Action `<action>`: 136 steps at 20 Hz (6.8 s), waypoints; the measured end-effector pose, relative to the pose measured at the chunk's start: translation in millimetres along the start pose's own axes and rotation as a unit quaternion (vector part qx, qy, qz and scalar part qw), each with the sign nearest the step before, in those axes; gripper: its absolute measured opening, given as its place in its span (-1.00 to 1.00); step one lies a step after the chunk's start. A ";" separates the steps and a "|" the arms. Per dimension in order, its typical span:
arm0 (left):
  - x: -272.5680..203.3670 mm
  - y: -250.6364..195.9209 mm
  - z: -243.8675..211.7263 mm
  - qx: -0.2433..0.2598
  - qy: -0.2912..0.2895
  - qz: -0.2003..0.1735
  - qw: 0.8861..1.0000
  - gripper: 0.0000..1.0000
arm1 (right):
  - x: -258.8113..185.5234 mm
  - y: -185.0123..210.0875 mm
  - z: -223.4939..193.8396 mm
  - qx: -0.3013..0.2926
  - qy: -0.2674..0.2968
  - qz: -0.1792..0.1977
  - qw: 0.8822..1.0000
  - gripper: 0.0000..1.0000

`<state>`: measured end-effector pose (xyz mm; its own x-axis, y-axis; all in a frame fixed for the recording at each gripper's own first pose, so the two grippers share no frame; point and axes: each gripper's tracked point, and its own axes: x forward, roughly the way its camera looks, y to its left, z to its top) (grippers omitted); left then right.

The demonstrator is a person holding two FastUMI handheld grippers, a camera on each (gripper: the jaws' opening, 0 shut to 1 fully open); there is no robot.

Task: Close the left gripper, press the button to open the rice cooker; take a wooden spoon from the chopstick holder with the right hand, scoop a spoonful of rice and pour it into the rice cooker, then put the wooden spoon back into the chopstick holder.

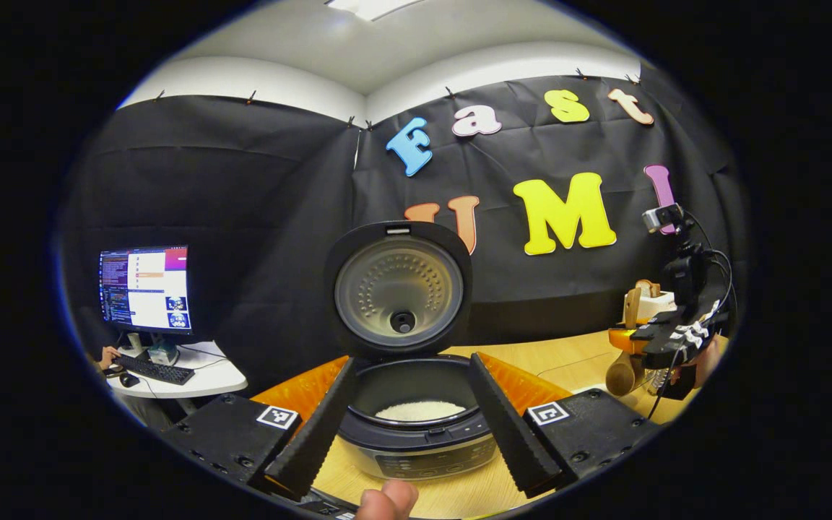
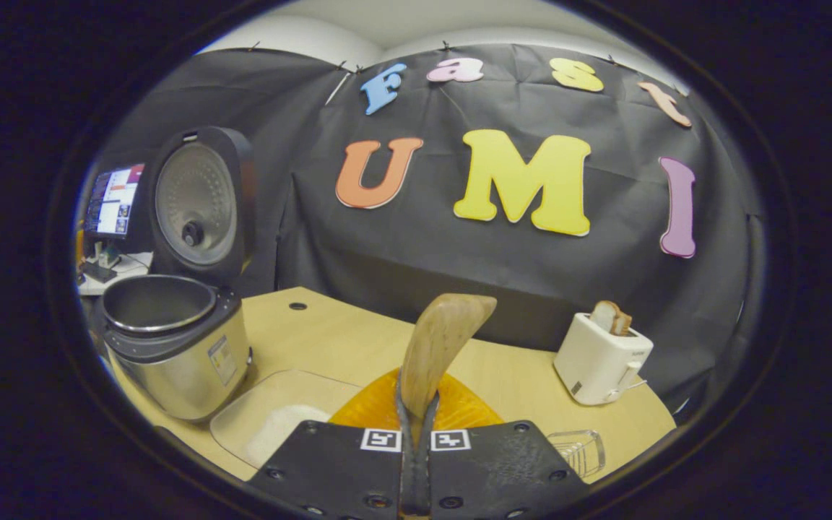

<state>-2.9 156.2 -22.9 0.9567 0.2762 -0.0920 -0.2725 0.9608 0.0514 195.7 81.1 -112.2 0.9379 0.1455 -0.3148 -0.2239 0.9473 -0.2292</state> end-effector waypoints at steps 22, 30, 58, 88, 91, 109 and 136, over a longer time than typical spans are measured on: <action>0.0 39.2 -4.0 0.003 0.005 0.022 1.000 0.98 | 12.4 100.6 -15.7 0.130 0.053 0.070 0.988 -1.00; -2.9 34.0 -1.7 0.005 0.000 0.011 1.000 0.98 | 9.5 103.2 -1.2 0.240 0.061 0.087 0.965 -0.99; -7.7 50.6 3.3 -0.017 -0.006 0.019 1.000 0.98 | -24.8 -10.1 48.3 0.460 -0.033 0.071 0.884 -1.00; -7.3 133.4 -17.4 -0.033 0.014 0.088 0.995 0.98 | -7.4 231.1 190.5 0.192 -0.107 0.203 0.954 -1.00; -9.6 135.9 -13.0 -0.039 0.005 0.091 0.995 0.98 | -9.4 242.9 191.1 0.140 -0.123 0.203 0.961 -1.00; -17.6 146.5 -2.7 -0.051 -0.013 0.095 0.994 0.98 | -40.9 295.8 203.9 -0.090 -0.207 0.182 0.957 -1.00; -19.3 39.3 14.9 -0.041 -0.019 0.001 0.999 0.97 | -107.5 -65.5 160.5 0.245 -0.187 0.029 0.951 -1.00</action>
<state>-30.6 188.2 -4.3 0.9588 0.2789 -0.0539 -0.2807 0.9593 -0.0293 152.0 49.2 84.5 0.9767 0.2065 0.0576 -0.2144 0.9402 0.2648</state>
